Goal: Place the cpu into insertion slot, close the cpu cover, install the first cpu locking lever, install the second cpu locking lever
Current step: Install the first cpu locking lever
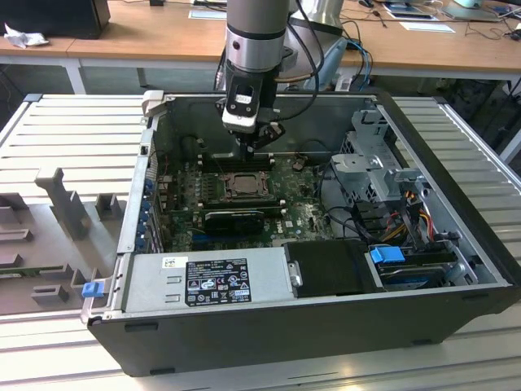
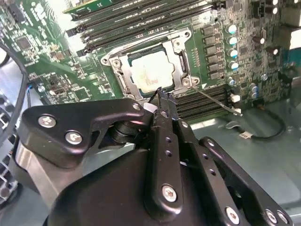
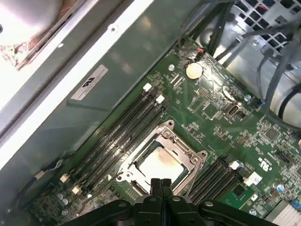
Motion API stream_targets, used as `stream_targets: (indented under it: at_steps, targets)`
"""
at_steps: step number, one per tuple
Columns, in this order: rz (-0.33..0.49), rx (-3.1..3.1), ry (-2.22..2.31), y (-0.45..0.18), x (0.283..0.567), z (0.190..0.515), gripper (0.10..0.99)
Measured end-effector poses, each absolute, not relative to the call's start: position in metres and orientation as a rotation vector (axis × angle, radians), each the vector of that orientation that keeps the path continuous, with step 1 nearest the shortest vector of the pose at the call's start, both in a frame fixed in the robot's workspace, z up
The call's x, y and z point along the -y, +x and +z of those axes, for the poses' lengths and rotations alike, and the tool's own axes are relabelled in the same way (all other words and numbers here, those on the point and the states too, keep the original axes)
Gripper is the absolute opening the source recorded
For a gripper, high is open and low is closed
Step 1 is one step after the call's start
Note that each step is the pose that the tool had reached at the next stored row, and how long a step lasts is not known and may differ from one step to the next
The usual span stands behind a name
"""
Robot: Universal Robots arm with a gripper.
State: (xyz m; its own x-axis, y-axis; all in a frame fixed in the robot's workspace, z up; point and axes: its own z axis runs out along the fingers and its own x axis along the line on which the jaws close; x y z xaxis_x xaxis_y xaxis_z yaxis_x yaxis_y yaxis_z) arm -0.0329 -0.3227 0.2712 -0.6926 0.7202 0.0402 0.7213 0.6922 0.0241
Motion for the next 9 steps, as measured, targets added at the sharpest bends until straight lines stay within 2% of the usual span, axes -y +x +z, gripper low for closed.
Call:
stream_targets:
  at_steps: [9]
  targets:
    - [-0.056,2.938,-1.022,-0.0329,0.3227,0.2712,0.106]
